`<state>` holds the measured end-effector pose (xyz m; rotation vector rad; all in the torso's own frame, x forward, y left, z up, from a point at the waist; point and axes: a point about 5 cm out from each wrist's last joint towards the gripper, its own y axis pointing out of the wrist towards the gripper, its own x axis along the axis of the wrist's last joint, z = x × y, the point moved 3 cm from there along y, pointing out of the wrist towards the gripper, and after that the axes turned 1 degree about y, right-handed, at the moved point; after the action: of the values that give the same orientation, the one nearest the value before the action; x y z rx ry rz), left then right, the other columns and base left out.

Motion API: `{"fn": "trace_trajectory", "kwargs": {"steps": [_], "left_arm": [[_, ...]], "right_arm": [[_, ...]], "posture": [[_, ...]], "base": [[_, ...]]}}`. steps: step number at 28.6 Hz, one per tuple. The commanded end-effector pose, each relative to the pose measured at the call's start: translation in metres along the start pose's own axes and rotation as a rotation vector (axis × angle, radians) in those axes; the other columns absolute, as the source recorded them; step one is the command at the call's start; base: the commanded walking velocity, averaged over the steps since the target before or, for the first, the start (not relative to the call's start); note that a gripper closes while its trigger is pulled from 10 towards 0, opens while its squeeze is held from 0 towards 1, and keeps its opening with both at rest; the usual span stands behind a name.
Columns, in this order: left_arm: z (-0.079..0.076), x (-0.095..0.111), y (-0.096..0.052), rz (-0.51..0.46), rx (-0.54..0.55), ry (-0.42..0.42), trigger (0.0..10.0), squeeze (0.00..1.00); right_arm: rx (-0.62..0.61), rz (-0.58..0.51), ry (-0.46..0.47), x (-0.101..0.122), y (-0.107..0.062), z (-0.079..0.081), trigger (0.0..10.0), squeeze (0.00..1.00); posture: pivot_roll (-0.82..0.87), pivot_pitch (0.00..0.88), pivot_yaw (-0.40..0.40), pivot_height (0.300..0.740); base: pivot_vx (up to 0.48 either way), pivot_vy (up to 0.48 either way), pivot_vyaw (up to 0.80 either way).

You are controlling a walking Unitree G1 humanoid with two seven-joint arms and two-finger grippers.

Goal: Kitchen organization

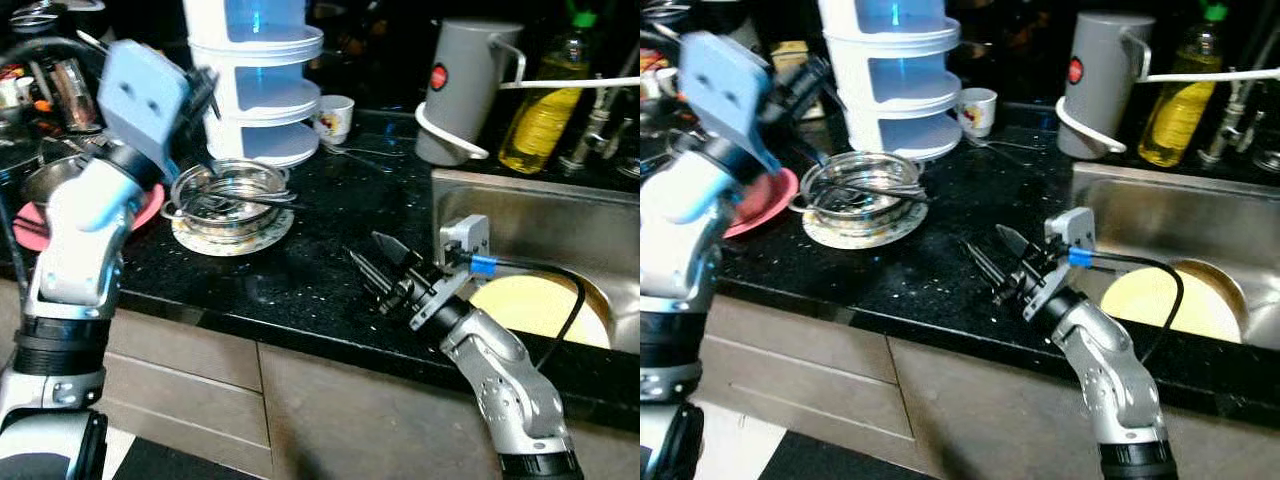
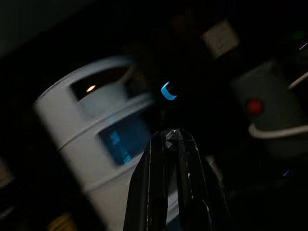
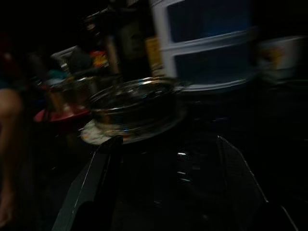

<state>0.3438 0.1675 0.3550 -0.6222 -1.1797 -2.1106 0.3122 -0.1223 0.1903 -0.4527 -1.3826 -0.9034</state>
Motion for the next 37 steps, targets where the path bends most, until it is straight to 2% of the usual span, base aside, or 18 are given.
{"fn": "trace_trajectory", "kwargs": {"steps": [1, 4, 9, 13, 21, 27, 35, 37], "left_arm": [[-0.002, 0.006, 0.003, -0.014, -0.009, 0.008, 10.0, 0.0], [-0.005, 0.004, 0.003, -0.008, -0.021, 0.018, 10.0, 0.0], [-0.018, -0.005, 0.004, 0.024, -0.068, 0.043, 10.0, 0.0], [-0.026, -0.012, 0.006, 0.044, -0.08, 0.028, 10.0, 0.0], [-0.045, -0.027, 0.004, 0.076, -0.107, -0.062, 10.0, 0.0], [-0.059, -0.041, -0.001, 0.109, -0.157, -0.079, 10.0, 0.0], [-0.071, -0.054, -0.003, 0.136, -0.188, -0.105, 10.0, 0.0], [-0.075, -0.057, -0.004, 0.145, -0.2, -0.105, 10.0, 0.0]], "right_arm": [[-0.036, -0.031, 0.019, 0.004, -0.002, -0.008, 10.0, 0.0], [-0.039, -0.036, 0.021, 0.005, -0.001, -0.009, 10.0, 0.0], [-0.05, -0.047, 0.024, 0.006, -0.002, -0.01, 10.0, 0.0], [-0.056, -0.051, 0.022, 0.007, -0.002, -0.012, 10.0, 0.0], [-0.058, -0.052, 0.02, 0.008, -0.002, -0.012, 10.0, 0.0], [-0.052, -0.051, 0.017, 0.008, -0.001, -0.011, 10.0, 0.0], [-0.045, -0.05, 0.01, 0.008, -0.002, -0.009, 10.0, 0.0], [-0.046, -0.049, 0.008, 0.008, -0.002, -0.008, 10.0, 0.0]], "posture": [[-0.02, 0.0, -0.005, 0.74], [-0.02, 0.0, -0.004, 0.74], [-0.03, 0.0, 0.001, 0.74], [-0.03, 0.0, 0.004, 0.74], [-0.03, 0.0, 0.005, 0.74], [-0.04, 0.0, 0.008, 0.74], [-0.05, 0.0, 0.01, 0.74], [-0.05, 0.0, 0.01, 0.74]], "base": [[0.0, 0.0, -0.79], [0.0, 0.0, -0.79], [0.0, 0.0, -0.79], [0.0, 0.0, -0.79], [0.0, 0.0, -0.79], [0.0, 0.0, -0.79], [0.0, 0.0, -0.78], [0.0, 0.0, 0.0]]}}
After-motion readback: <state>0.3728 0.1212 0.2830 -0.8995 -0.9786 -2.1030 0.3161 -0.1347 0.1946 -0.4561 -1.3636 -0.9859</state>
